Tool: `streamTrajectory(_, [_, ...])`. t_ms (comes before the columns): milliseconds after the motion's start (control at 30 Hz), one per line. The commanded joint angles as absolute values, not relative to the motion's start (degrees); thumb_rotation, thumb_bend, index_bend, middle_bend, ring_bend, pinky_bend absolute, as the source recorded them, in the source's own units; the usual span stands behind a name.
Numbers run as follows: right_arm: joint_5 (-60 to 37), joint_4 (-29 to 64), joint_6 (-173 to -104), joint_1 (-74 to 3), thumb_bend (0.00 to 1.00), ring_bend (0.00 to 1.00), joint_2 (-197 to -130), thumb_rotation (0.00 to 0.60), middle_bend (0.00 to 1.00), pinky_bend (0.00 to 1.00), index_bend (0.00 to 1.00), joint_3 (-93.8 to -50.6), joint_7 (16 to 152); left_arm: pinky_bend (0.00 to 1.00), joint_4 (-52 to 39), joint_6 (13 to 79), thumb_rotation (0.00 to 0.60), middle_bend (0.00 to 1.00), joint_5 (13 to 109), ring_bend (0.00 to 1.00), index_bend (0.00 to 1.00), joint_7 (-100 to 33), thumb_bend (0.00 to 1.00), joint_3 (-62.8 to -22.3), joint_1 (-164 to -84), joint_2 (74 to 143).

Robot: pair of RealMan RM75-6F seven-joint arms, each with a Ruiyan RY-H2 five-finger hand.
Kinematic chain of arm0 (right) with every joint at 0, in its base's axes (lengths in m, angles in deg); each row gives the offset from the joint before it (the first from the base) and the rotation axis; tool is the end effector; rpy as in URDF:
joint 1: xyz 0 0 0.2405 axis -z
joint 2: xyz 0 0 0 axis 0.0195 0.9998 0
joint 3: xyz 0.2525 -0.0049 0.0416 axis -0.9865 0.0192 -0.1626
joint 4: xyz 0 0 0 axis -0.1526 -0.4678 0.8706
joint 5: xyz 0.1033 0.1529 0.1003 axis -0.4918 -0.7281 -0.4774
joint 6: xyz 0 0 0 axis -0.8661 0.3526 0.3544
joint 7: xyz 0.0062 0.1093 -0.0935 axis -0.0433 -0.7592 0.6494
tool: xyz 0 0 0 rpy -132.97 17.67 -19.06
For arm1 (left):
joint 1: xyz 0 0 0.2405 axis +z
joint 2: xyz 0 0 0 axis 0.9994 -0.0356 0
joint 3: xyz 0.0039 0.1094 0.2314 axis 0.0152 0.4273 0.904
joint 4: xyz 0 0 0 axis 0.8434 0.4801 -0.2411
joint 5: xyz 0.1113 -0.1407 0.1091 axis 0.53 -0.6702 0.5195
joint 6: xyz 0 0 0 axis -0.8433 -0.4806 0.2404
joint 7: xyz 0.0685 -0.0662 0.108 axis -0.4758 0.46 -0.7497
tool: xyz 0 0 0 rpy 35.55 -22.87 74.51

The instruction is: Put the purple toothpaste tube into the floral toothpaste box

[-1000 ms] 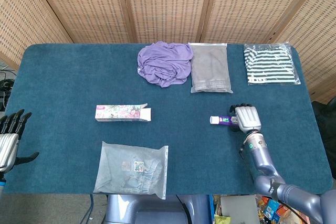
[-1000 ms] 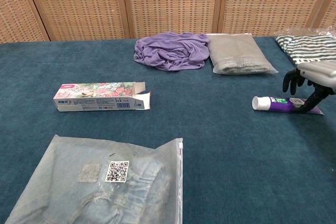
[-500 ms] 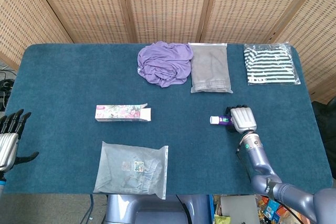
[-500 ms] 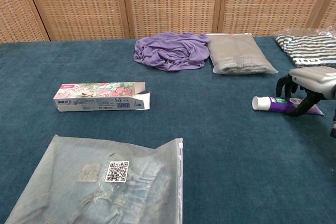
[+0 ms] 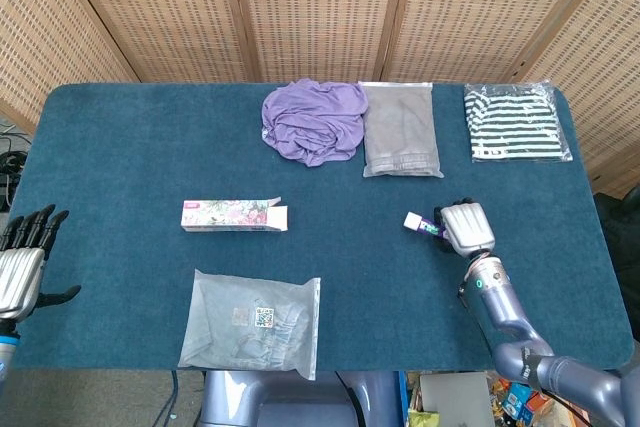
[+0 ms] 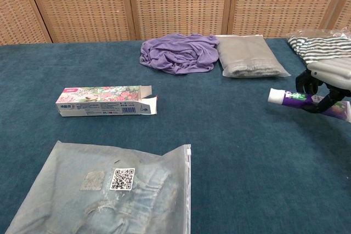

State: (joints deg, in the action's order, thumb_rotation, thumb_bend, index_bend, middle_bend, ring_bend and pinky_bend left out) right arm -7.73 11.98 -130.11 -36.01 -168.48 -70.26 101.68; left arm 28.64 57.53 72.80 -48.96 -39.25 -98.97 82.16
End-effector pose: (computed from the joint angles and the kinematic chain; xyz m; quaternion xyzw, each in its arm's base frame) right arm -0.2579 -0.3557 0.0200 0.7115 -0.3623 0.2894 0.5279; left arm -0.2778 0.2109 0.1655 -0.6185 -0.4051 -0.3042 0.6007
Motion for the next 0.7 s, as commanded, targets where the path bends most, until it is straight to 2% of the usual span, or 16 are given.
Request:
streamTrajectory(33, [-5.26, 16.2, -132.25, -35.11, 0.52, 0.43, -164.82, 0.6, 0.61, 0.29, 0.59, -70.16, 100.37, 0.0, 28.11, 54.73, 0.6, 0.0, 71.6, 0.0, 0.0, -49.65, 0.05, -41.02, -101.77, 81.93])
streamTrajectory(300, [-1.98, 23.12, -135.02, -34.29, 0.53, 0.43, -158.42, 0.6, 0.61, 0.3, 0.6, -70.08, 101.33, 0.0, 22.52, 43.34, 0.6, 0.0, 69.75, 0.0, 0.0, -49.28, 0.05, -45.1, -111.93, 85.16])
streamTrajectory(433, [-0.72, 26.59, -136.12, -33.85, 0.53, 0.43, -154.92, 0.6, 0.61, 0.3, 0.59, -69.8, 103.17, 0.0, 11.71, 31.71, 0.6, 0.0, 68.33, 0.0, 0.0, -47.41, 0.05, -47.11, -122.01, 94.36])
streamTrajectory(700, [-0.67, 28.89, -136.09, -33.78, 0.53, 0.43, -152.59, 0.6, 0.61, 0.3, 0.6, -69.51, 105.9, 0.0, -2.23, 22.21, 0.6, 0.0, 62.86, 0.0, 0.0, -49.25, 0.05, -47.2, -131.44, 106.96])
